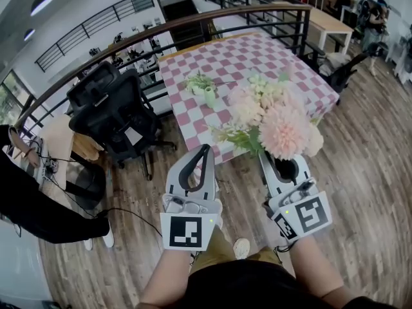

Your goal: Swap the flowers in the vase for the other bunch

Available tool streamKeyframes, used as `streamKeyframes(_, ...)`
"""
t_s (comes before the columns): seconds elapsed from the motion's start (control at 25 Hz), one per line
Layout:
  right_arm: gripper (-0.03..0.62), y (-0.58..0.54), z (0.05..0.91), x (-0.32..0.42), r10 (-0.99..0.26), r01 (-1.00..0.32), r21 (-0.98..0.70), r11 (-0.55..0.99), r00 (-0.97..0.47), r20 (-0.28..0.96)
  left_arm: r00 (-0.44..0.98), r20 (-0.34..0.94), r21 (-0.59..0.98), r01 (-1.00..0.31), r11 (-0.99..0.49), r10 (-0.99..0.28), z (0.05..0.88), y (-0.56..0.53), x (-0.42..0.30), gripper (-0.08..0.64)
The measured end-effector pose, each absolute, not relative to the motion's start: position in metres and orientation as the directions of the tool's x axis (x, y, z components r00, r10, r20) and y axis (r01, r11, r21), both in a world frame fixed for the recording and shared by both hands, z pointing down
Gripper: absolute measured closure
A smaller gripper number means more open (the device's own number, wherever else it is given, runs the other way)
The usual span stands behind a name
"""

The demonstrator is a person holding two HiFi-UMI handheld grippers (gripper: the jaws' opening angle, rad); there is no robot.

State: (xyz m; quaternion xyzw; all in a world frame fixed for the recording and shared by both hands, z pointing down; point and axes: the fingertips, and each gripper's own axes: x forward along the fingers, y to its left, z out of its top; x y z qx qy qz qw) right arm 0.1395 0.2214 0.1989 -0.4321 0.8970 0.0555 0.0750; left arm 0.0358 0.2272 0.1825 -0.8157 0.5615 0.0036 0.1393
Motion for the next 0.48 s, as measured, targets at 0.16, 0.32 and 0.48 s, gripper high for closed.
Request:
streamKeyframes(0.16,0.529,0.218,0.199,0.141,-0.765,-0.783,0.029,0.622,-0.614,-0.194,0.363,-0.161,-0.233,-0.917,-0.322,-0.918,0.184,0.225,0.036,0.551)
streamKeyframes(0.32,0.529,0.214,0.199,0.138,-0.759,-0.776,0.024,0.63,-0.622,-0.195,0.356,-0.147,-0.251,-0.916,-0.313,-0.923,0.187,0.219,0.032,0.551)
streamKeyframes(0.48,0.529,0.213,0.199,0.133,-0.753,-0.771,0.03,0.636,-0.629,-0.193,0.361,-0.158,-0.254,-0.914,-0.316,-0.919,0.185,0.216,0.03,0.551)
